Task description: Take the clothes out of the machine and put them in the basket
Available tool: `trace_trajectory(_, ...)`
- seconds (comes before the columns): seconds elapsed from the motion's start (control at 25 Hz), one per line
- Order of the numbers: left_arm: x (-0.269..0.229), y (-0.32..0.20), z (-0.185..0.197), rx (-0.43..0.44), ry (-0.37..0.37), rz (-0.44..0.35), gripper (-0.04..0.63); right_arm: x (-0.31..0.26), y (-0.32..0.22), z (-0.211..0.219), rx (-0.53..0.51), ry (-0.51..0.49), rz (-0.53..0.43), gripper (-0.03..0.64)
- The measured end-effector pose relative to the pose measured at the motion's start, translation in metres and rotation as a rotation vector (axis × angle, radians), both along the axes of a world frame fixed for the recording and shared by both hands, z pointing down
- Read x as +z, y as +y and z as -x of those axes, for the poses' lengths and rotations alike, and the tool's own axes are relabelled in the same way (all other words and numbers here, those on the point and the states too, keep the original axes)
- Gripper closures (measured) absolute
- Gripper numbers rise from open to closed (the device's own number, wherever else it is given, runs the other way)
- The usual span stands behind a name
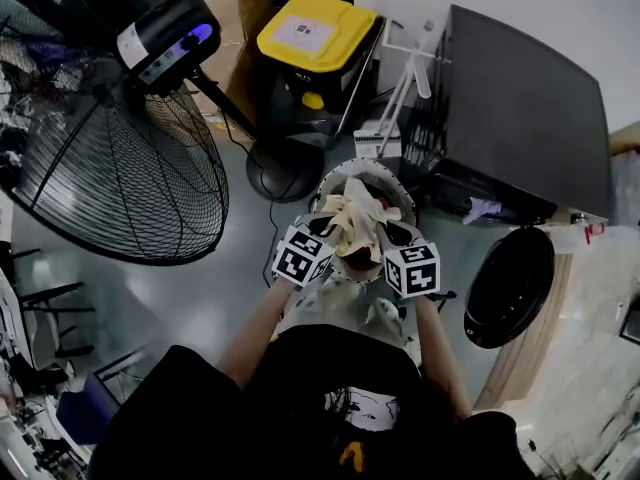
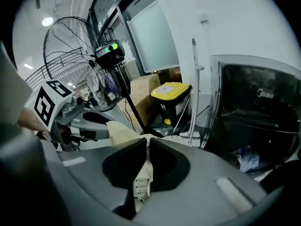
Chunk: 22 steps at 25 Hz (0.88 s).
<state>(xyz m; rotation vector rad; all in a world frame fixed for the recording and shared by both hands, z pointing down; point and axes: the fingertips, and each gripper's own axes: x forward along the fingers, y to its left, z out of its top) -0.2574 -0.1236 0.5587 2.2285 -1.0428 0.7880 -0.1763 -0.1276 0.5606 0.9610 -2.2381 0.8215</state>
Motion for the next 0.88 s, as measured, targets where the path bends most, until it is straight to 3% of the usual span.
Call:
trace_trajectory(0.36, 0.046, -0.043, 0.014, 0.010, -0.039, 0.046, 0.580, 0.047, -0.027, 0.003, 0.147, -0.002, 0.086, 0.575)
trace_trajectory(0.4, 0.050, -0.047, 0.014, 0.005, -0.041, 0.059, 0.580, 0.048, -0.030, 0.003, 0.151, -0.016, 0.098, 0.553)
trace_trajectory(0.48, 0.058, -0.051, 0.017, 0.004, -0.059, 0.092, 0.533, 0.050, -0.033, 0.006, 0.155, -0.046, 0.122, 0.402)
trace_trajectory(0.6, 0.062, -0.053, 0.017, 0.017, -0.055, 0.099, 0.494, 0.043, -0.037, 0.010, 0.169, -0.082, 0.110, 0.411)
trace_trajectory(0.88, 0.057, -0.051, 0.014, 0.028, -0.002, 0.091, 0.492, 0.033, -0.042, 0.015, 0.187, -0.108, 0.085, 0.411)
